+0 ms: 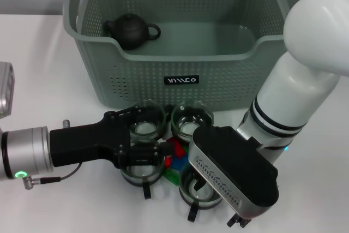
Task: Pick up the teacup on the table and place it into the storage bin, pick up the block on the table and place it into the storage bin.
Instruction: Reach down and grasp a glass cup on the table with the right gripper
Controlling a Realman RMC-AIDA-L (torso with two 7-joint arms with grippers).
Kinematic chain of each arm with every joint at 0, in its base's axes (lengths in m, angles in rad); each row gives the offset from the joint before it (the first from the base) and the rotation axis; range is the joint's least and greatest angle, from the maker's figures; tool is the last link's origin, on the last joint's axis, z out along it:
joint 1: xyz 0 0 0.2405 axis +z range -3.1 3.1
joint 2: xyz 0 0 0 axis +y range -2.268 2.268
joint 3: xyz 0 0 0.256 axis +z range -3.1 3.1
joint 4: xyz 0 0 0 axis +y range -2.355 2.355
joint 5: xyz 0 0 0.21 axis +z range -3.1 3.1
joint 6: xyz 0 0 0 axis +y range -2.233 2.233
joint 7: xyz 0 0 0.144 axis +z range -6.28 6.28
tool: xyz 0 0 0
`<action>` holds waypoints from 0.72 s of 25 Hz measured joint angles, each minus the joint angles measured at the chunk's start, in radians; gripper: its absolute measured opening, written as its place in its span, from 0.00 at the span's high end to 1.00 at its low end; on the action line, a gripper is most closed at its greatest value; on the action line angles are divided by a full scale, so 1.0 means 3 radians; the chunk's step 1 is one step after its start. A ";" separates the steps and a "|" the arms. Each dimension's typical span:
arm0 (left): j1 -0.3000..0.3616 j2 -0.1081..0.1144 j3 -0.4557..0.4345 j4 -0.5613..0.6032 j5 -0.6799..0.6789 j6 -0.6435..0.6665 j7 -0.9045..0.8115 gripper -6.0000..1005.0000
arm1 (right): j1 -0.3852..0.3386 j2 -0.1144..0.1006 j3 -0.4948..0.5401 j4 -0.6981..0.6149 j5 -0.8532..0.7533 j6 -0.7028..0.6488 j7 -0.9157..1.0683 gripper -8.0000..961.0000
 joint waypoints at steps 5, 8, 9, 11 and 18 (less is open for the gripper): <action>0.0002 0.0000 0.0000 0.0000 -0.0003 0.0005 0.0000 0.08 | -0.0011 0.0000 -0.0025 0.0001 -0.0001 0.0000 0.0032 0.02; 0.0002 -0.0001 0.0000 0.0000 -0.0003 0.0006 0.0000 0.08 | -0.0020 0.0000 -0.0036 0.0002 -0.0006 0.0000 0.0036 0.02; 0.0002 -0.0002 0.0000 0.0000 -0.0003 0.0007 0.0000 0.08 | -0.0022 0.0000 -0.0038 0.0002 -0.0008 0.0000 0.0037 0.02; 0.0002 -0.0004 0.0000 -0.0001 -0.0005 0.0007 0.0000 0.08 | -0.0024 0.0000 -0.0039 0.0002 -0.0010 0.0001 0.0038 0.02; 0.0002 -0.0005 0.0000 0.0000 -0.0005 0.0011 0.0000 0.08 | -0.0018 -0.0001 -0.0051 -0.0007 -0.0025 0.0002 0.0171 0.06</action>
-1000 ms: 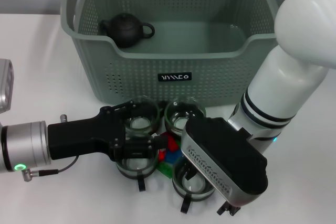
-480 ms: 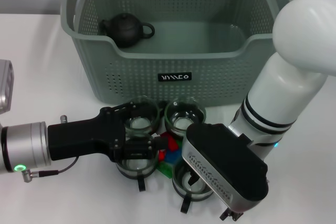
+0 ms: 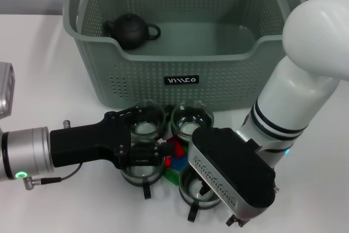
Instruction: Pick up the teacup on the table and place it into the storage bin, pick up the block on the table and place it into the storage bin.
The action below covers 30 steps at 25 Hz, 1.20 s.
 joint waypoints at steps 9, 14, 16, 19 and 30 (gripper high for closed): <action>0.0000 0.0000 0.0000 0.0000 0.0004 0.0001 0.0000 0.09 | -0.0002 -0.0005 0.0001 -0.0023 -0.0001 -0.0010 0.0019 0.40; 0.0000 0.0000 0.0000 0.0000 0.0010 0.0001 0.0000 0.09 | 0.0020 -0.0013 0.0002 -0.0025 -0.0004 -0.0042 0.0084 0.61; 0.0000 0.0000 0.0000 0.0000 0.0010 0.0001 0.0000 0.09 | 0.0024 -0.0014 0.0003 -0.0026 -0.0006 -0.0064 0.0089 0.71; 0.0000 0.0000 0.0000 0.0000 0.0009 0.0001 0.0000 0.09 | 0.0027 -0.0014 0.0003 -0.0028 -0.0032 -0.0092 0.0113 0.79; 0.0009 -0.0005 0.0000 0.0000 0.0011 0.0009 0.0000 0.09 | 0.0033 -0.0009 0.0016 -0.0037 -0.0083 -0.0170 0.0172 0.94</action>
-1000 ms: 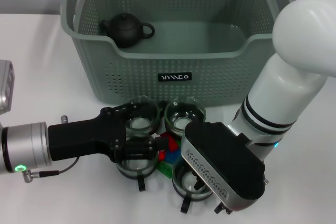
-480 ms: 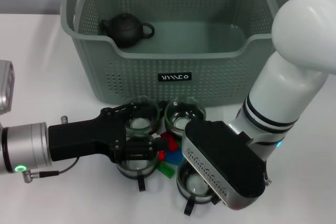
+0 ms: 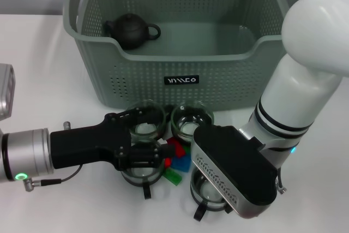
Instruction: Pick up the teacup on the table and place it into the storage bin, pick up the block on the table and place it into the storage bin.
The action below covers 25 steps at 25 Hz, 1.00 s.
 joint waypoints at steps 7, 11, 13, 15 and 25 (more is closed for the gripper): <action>0.0018 -0.0004 0.0000 0.0000 -0.0001 0.0031 0.0000 0.09 | -0.0016 -0.0009 0.0035 -0.0071 0.0020 -0.0121 0.0010 0.94; 0.0024 -0.0005 0.0000 0.0005 -0.0003 0.0036 0.0000 0.09 | -0.0019 -0.0015 0.0063 -0.0075 0.0023 -0.0168 0.0059 0.94; 0.0026 -0.0005 0.0000 0.0008 0.0000 0.0038 0.0000 0.09 | -0.0022 -0.0017 0.0094 -0.0078 0.0025 -0.0192 0.0080 0.94; 0.0027 -0.0005 0.0000 0.0010 0.0005 0.0038 0.0000 0.09 | -0.0028 -0.0019 0.0134 -0.0085 0.0025 -0.0233 0.0087 0.94; 0.0029 -0.0002 0.0000 0.0025 0.0010 0.0079 0.0000 0.09 | -0.0080 -0.0031 0.0431 -0.0245 0.0059 -0.0520 0.0172 0.94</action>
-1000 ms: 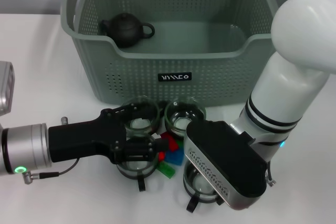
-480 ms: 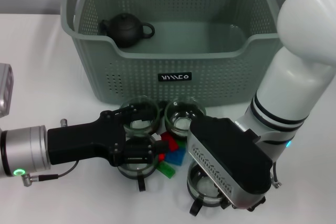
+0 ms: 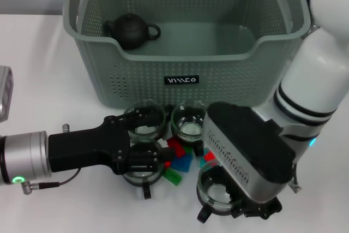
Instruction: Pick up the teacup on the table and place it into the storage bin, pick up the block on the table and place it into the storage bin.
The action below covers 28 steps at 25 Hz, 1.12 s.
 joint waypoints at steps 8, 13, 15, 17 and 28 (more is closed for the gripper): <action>0.0013 0.0020 -0.0066 0.0006 0.0014 0.0041 0.0000 0.09 | 0.0017 -0.0008 0.0468 -0.0054 -0.0013 -0.0389 0.0042 0.94; 0.0013 0.0026 -0.0080 0.0008 0.0029 0.0042 0.0000 0.09 | 0.0107 -0.0015 0.0879 -0.0090 -0.0051 -0.0643 0.0114 0.94; 0.0013 0.0027 -0.0081 0.0010 0.0029 0.0045 0.0000 0.09 | 0.0158 -0.0016 0.1083 -0.0169 -0.0090 -0.0750 0.0165 0.94; 0.0013 0.0025 -0.0081 0.0011 0.0030 0.0046 0.0000 0.09 | 0.0207 -0.0017 0.1256 -0.0258 -0.0119 -0.0858 0.0238 0.94; 0.0009 0.0027 -0.0059 0.0057 0.0040 0.0055 0.0010 0.09 | 0.0492 -0.0041 0.2108 -0.0672 -0.0318 -0.1009 0.0604 0.94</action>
